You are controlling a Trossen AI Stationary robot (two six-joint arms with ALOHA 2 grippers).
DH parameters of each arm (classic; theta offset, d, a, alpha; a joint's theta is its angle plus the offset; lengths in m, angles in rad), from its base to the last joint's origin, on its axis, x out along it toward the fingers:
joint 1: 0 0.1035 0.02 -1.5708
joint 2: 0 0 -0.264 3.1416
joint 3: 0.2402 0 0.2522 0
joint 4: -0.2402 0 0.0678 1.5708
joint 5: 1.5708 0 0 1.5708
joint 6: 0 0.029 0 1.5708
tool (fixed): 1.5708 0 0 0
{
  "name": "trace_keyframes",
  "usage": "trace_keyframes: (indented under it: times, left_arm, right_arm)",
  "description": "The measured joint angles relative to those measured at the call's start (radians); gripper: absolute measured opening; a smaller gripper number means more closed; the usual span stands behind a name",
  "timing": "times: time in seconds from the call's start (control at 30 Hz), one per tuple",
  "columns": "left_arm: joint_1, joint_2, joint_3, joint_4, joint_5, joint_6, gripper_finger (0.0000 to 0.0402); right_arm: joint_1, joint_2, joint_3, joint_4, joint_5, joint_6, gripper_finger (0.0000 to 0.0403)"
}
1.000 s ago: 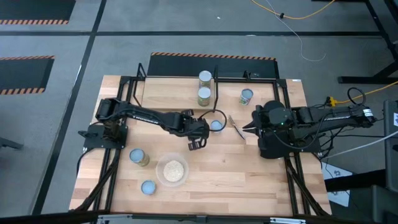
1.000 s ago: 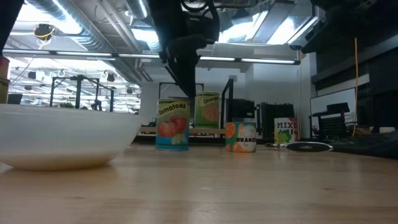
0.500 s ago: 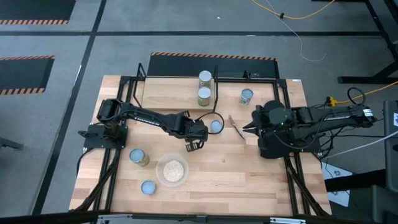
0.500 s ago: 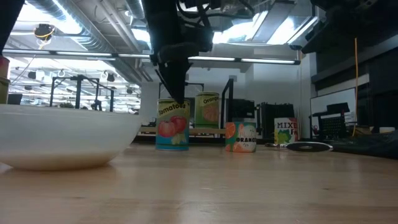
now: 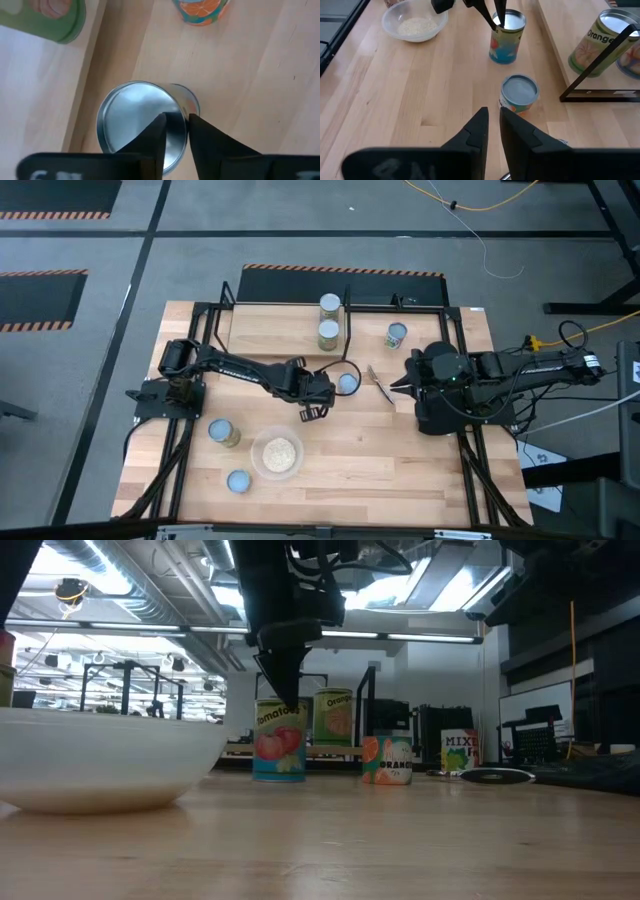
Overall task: Pick and place cans onto a shelf
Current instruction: Put the canned tomatoes on the shelf
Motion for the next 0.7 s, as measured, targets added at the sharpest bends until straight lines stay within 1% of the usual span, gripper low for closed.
trace_keyframes:
  times: [0.27,0.57,0.7]
  left_arm:
    - [0.0,-0.003,-0.002,-0.005,-0.03,0.0,0.0008]
    - [0.0,-0.003,0.002,-0.011,-0.03,0.0,0.0002]
    - [0.001,0.001,0.048,-0.043,-0.013,0.033,0.0001]
  right_arm:
    - [0.0,0.0,0.0,0.001,0.0,-0.002,0.0053]
    - [0.0,0.0,0.0,0.001,0.0,-0.004,0.0053]
    - [0.0,0.0,0.0,0.001,0.0,-0.006,0.0053]
